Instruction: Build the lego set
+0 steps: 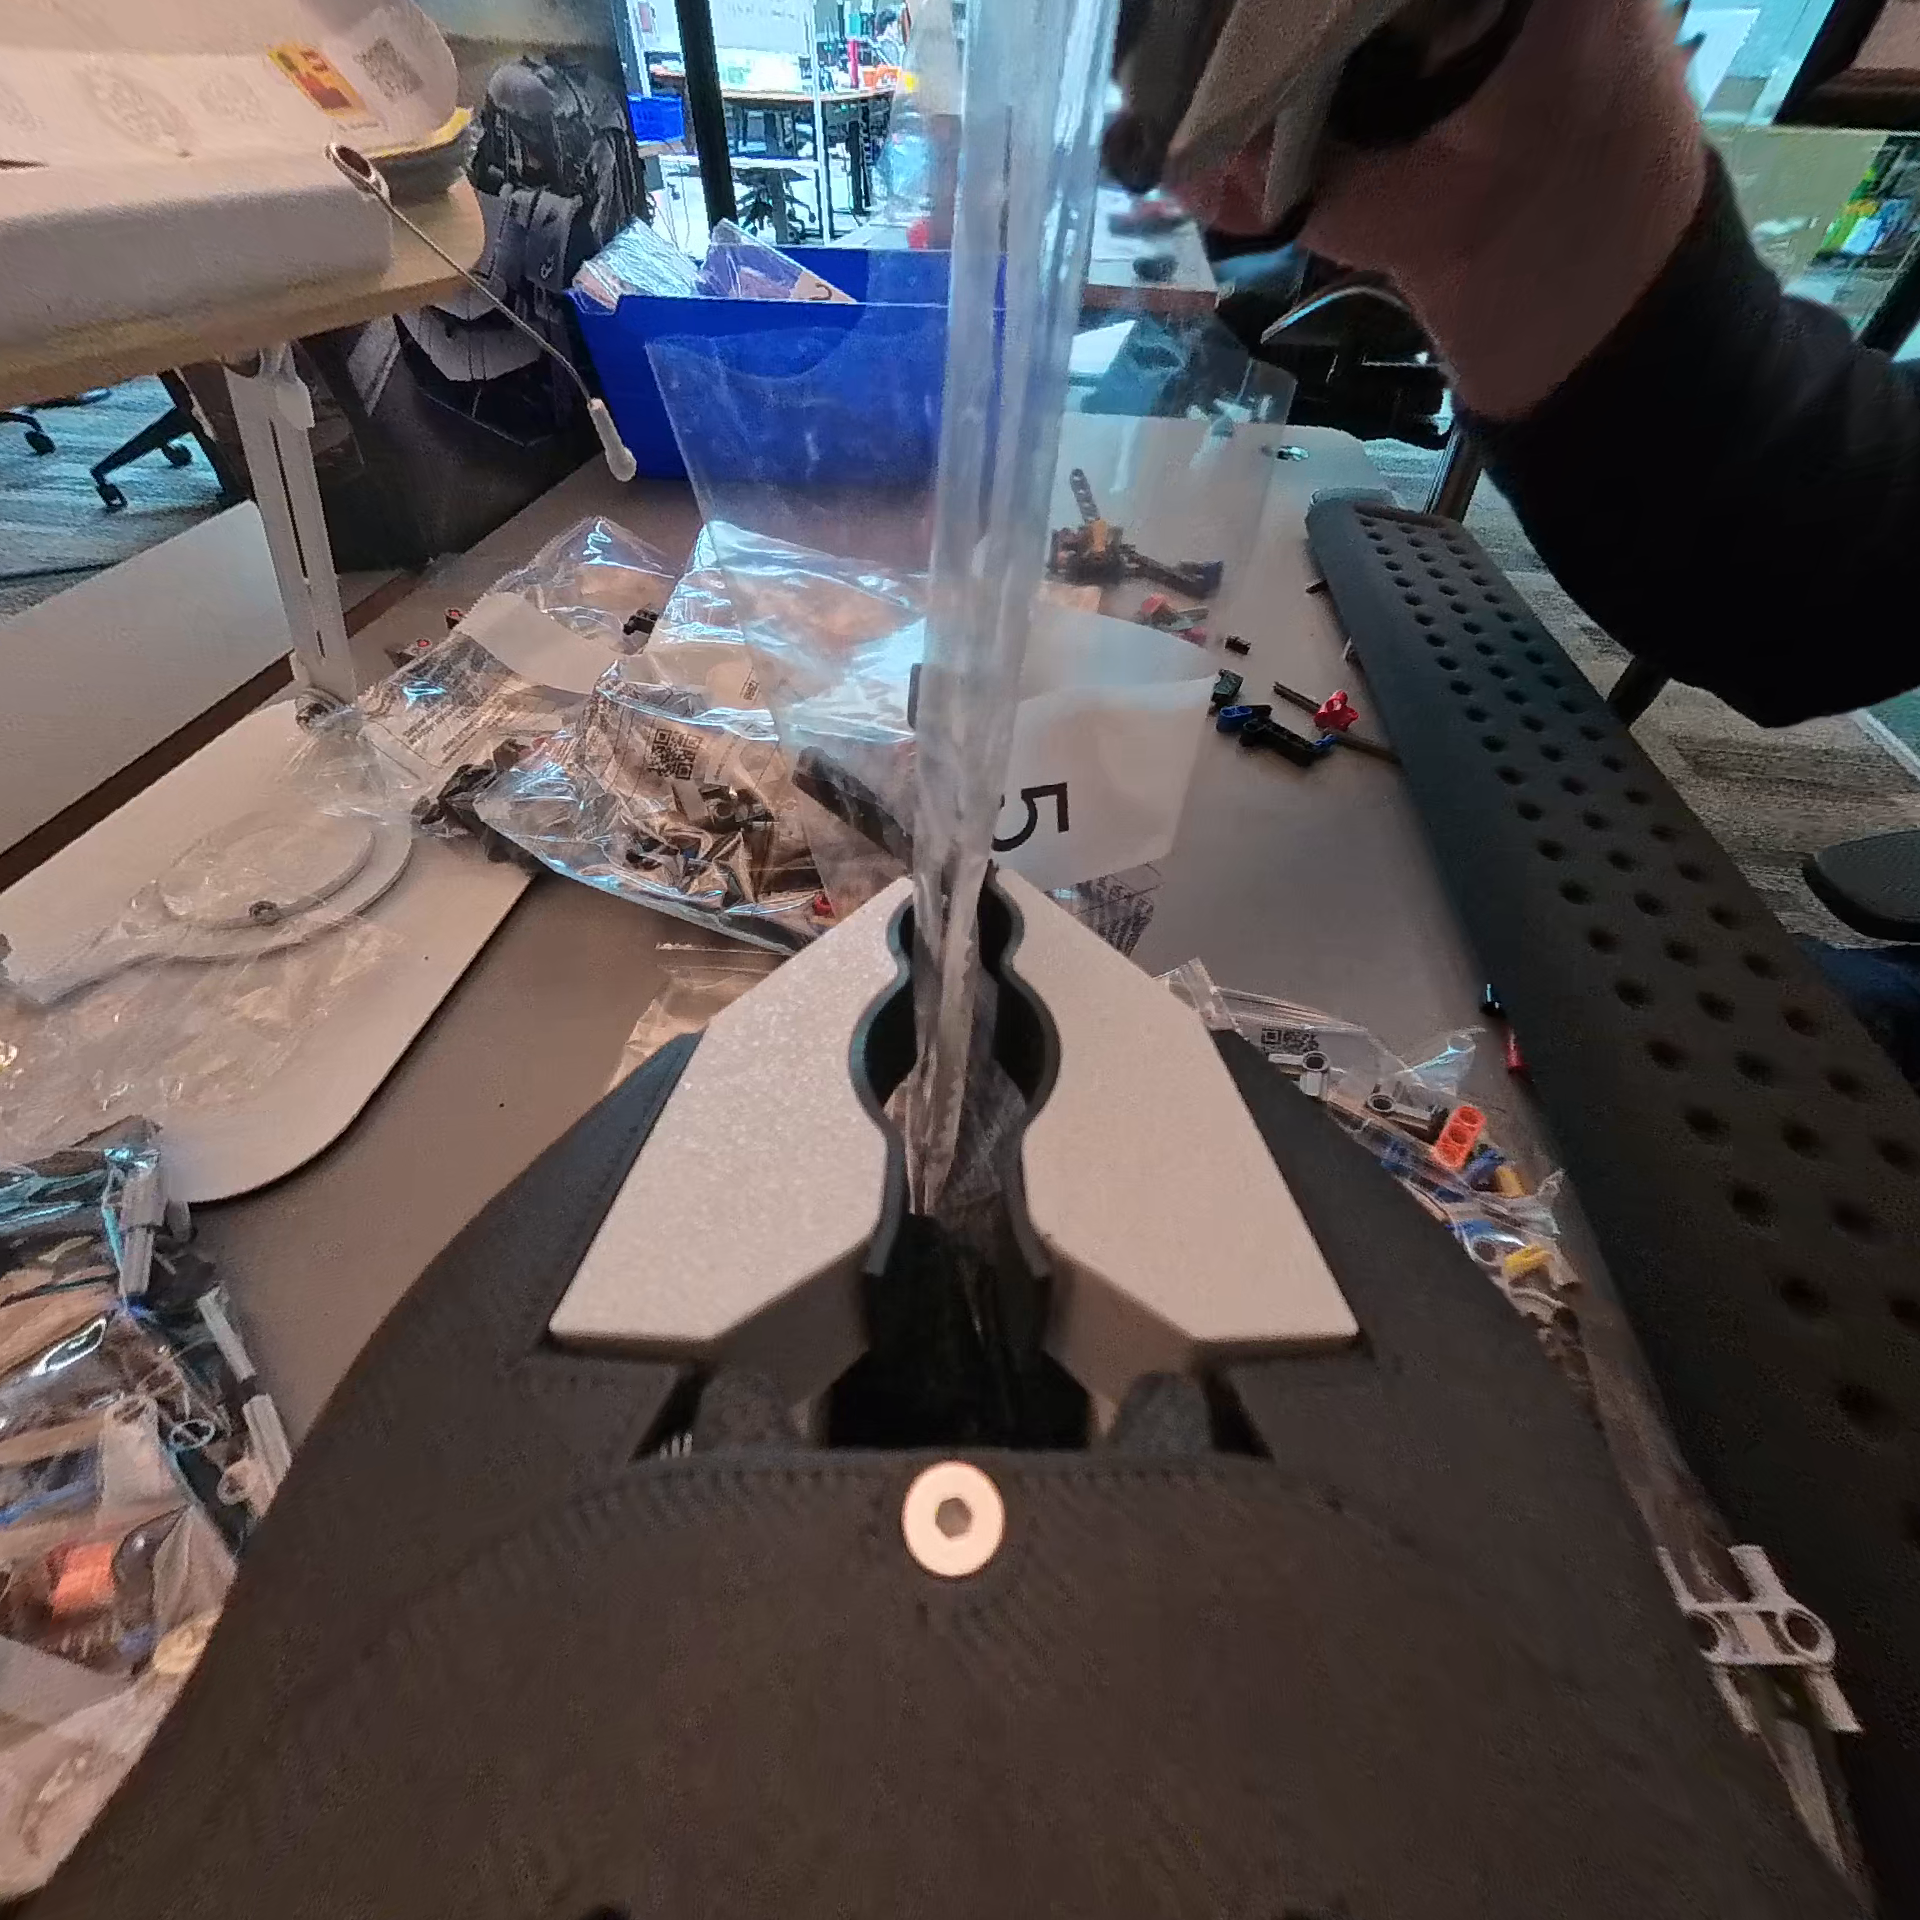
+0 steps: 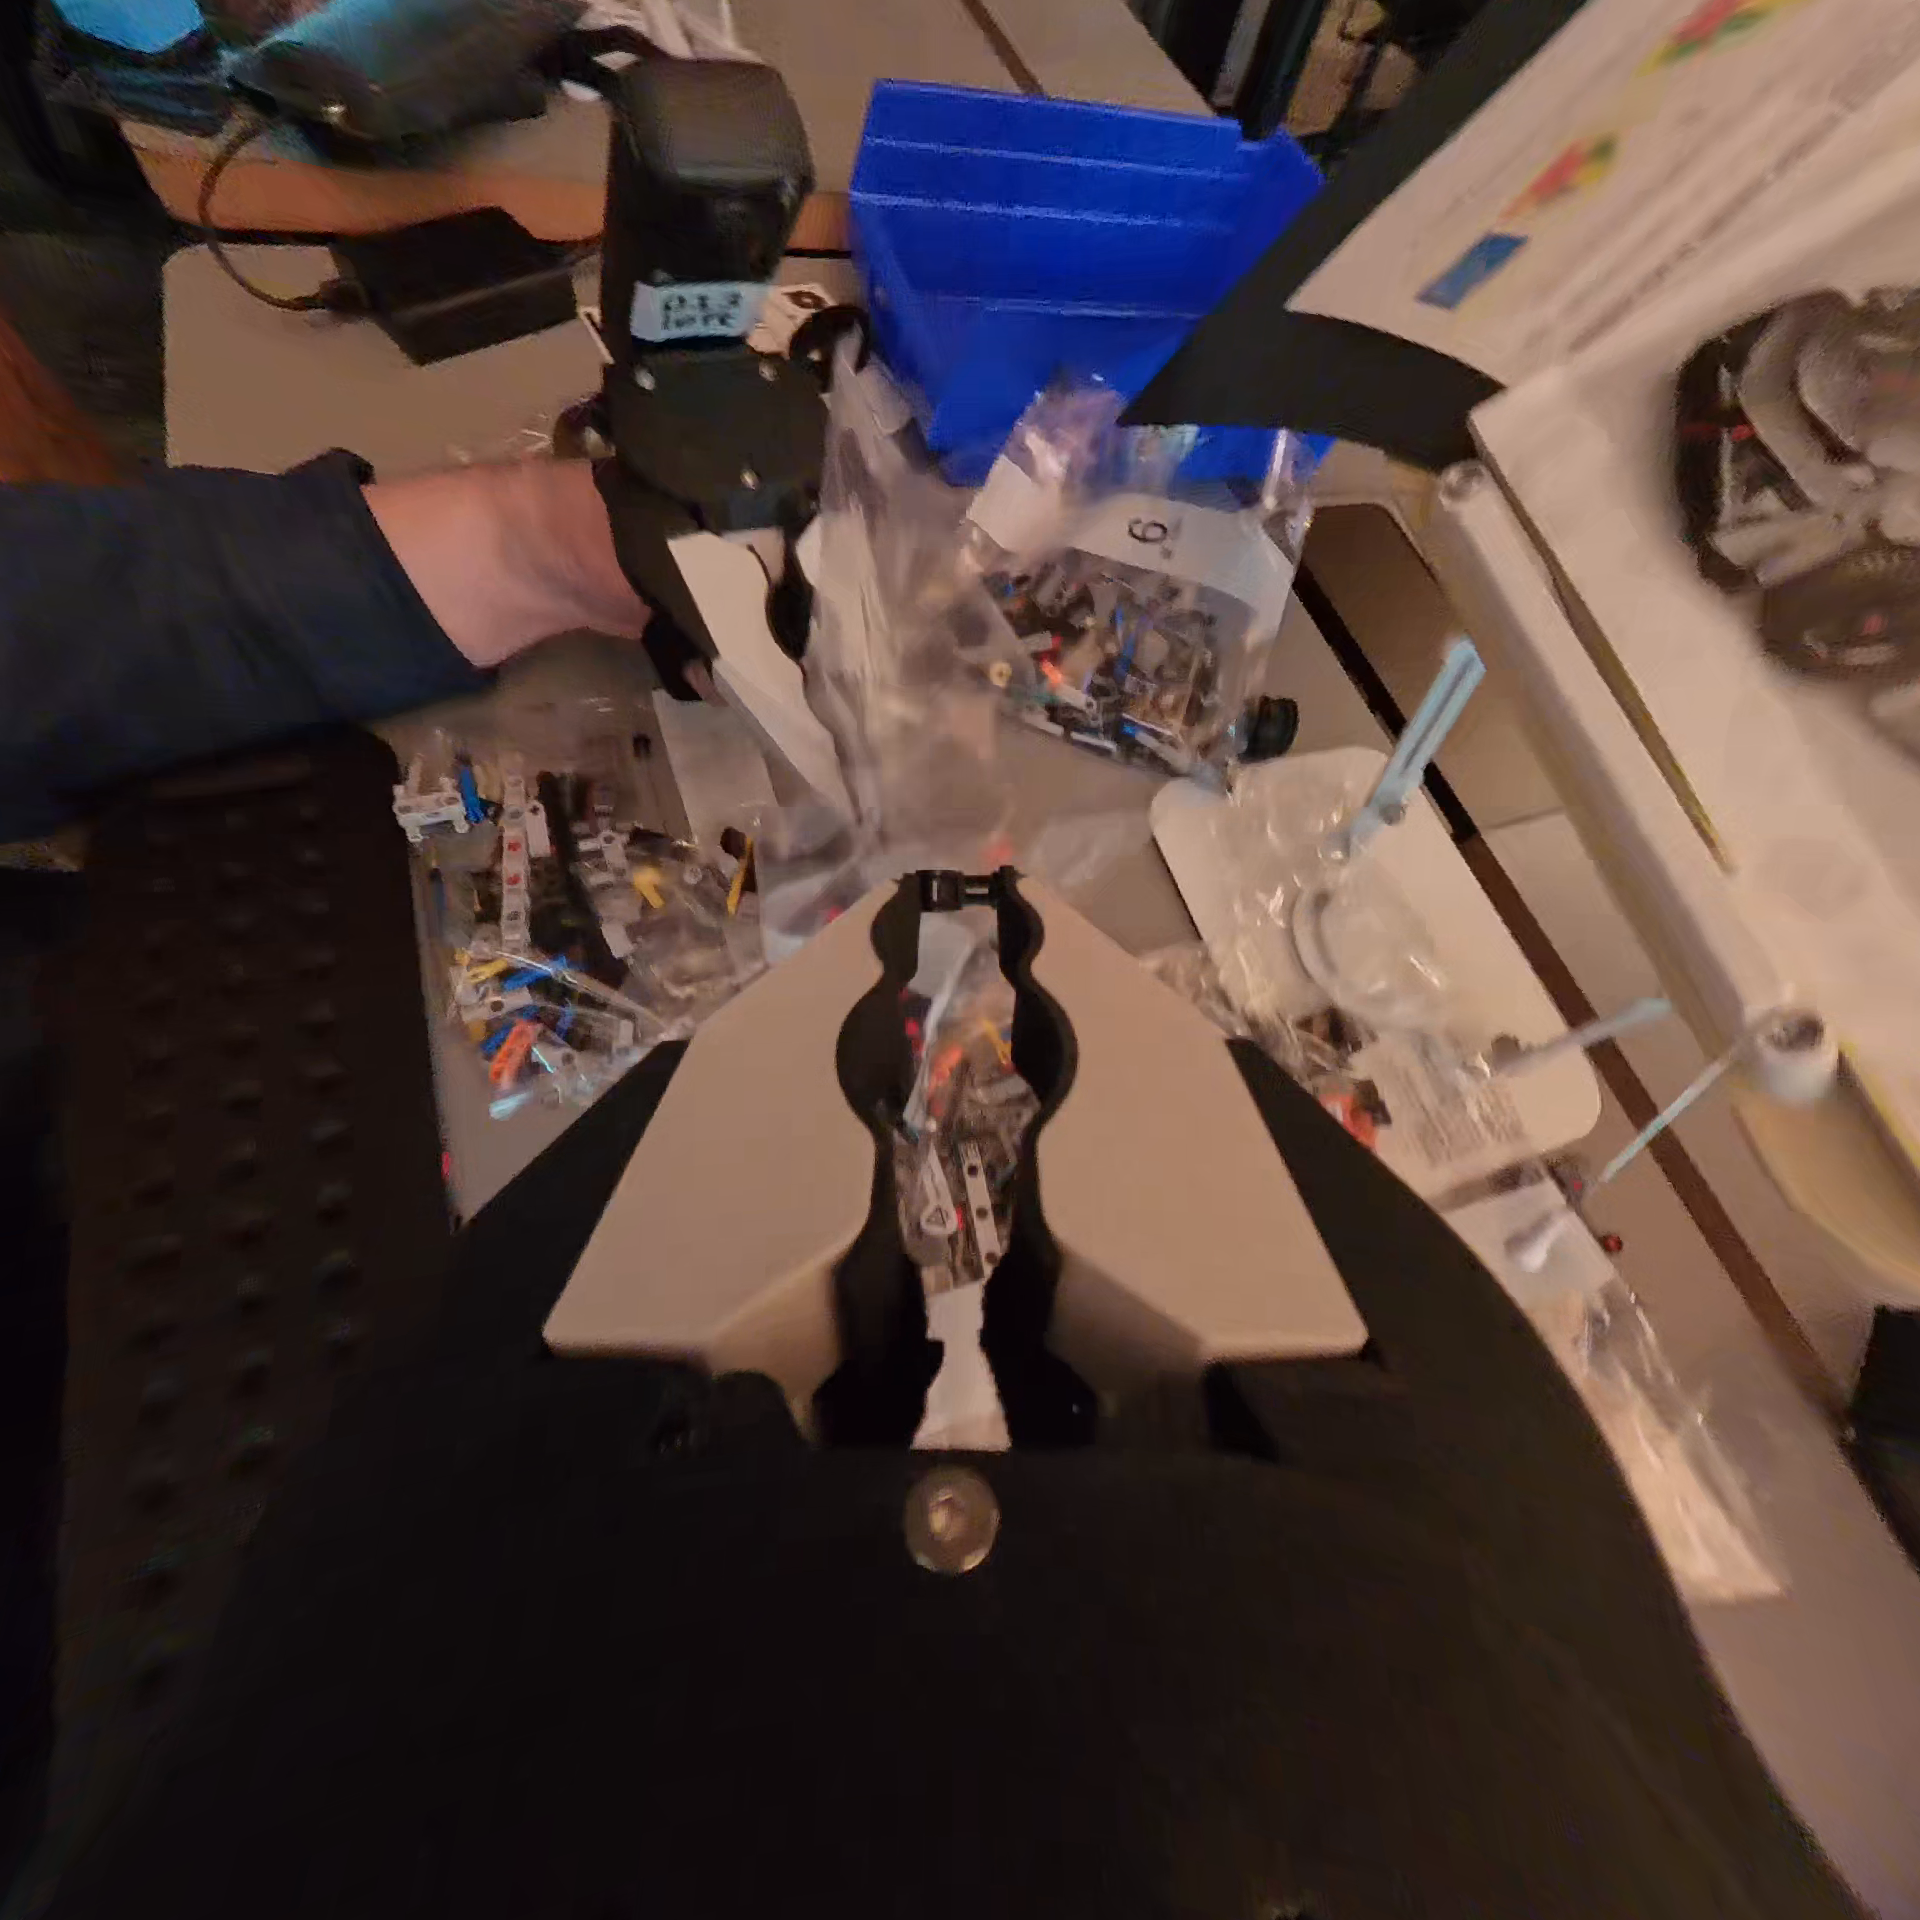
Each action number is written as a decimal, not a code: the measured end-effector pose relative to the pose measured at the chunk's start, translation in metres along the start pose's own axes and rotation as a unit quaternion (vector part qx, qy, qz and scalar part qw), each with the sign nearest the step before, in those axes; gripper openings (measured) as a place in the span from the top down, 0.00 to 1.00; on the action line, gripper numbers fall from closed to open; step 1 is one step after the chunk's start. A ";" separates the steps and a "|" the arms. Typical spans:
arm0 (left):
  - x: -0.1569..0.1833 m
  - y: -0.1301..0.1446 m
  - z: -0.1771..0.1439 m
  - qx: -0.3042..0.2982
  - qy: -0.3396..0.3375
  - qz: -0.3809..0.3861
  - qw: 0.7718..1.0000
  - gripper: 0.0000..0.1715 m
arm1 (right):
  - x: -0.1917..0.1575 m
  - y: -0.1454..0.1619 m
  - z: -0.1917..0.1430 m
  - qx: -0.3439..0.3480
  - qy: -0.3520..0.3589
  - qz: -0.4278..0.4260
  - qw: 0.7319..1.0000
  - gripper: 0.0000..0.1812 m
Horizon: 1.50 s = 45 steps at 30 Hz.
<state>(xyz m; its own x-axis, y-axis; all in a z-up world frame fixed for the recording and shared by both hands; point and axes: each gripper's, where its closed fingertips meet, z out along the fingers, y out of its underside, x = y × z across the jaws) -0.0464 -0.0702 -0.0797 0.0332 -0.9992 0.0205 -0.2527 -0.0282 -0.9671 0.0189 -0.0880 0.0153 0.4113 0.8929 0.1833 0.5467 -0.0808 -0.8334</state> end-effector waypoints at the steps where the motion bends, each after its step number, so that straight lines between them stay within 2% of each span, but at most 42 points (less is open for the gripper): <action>1: 0.000 0.000 0.000 0.000 0.000 0.000 1.000 0.96 | -0.001 -0.006 0.005 -0.007 -0.002 -0.008 1.000 0.94; 4: 0.001 -0.001 0.000 0.000 0.002 0.001 1.000 0.96 | -0.001 -0.016 0.020 -0.019 0.004 -0.033 0.999 0.93; 7: 0.002 -0.001 0.001 0.000 0.003 0.003 1.000 0.96 | -0.001 -0.005 0.034 -0.052 0.000 -0.028 0.998 0.93; 9: 0.002 -0.002 0.001 -0.001 0.004 0.004 1.000 0.96 | -0.002 0.001 0.039 -0.063 -0.007 -0.021 0.998 0.89; 14: 0.002 -0.002 0.000 -0.001 0.003 0.005 1.000 0.96 | 0.003 0.003 0.017 -0.039 0.014 -0.012 0.999 0.87; 16: 0.002 -0.002 0.001 -0.001 0.002 0.004 1.000 0.96 | 0.010 0.014 0.002 -0.052 0.031 -0.002 0.998 0.86; 19: 0.001 -0.002 0.000 0.000 0.001 0.003 1.000 0.96 | 0.006 0.051 -0.017 -0.085 0.022 0.021 0.996 0.89; 23: 0.002 -0.002 0.000 0.000 0.002 0.003 1.000 0.96 | 0.000 0.143 -0.027 -0.196 0.010 0.049 0.979 0.88; 26: 0.001 -0.001 0.000 0.000 0.001 0.001 1.000 0.95 | -0.007 0.195 -0.033 -0.247 0.006 0.079 0.966 0.87; 32: -0.001 0.001 -0.001 -0.001 -0.002 -0.003 1.000 0.95 | -0.017 0.238 -0.037 -0.291 -0.011 0.109 0.950 0.88; 39: -0.002 0.002 0.000 -0.002 -0.002 -0.005 1.000 0.96 | -0.020 0.241 -0.037 -0.302 -0.020 0.097 0.948 1.00; 42: -0.001 0.002 0.000 -0.003 -0.001 -0.004 1.000 0.96 | -0.020 0.236 -0.040 -0.291 -0.026 0.103 0.951 1.00; 45: -0.001 0.002 0.000 -0.003 -0.001 -0.004 1.000 0.96 | -0.020 0.233 -0.045 -0.284 -0.031 0.102 0.953 0.92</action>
<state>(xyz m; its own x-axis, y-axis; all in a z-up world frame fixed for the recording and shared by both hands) -0.0468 -0.0691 -0.0819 0.0364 -0.9990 0.0271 -0.2589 -0.0356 -0.9652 0.1701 -0.1448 -0.1591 0.5166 0.8563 0.0014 0.7743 -0.4664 -0.4278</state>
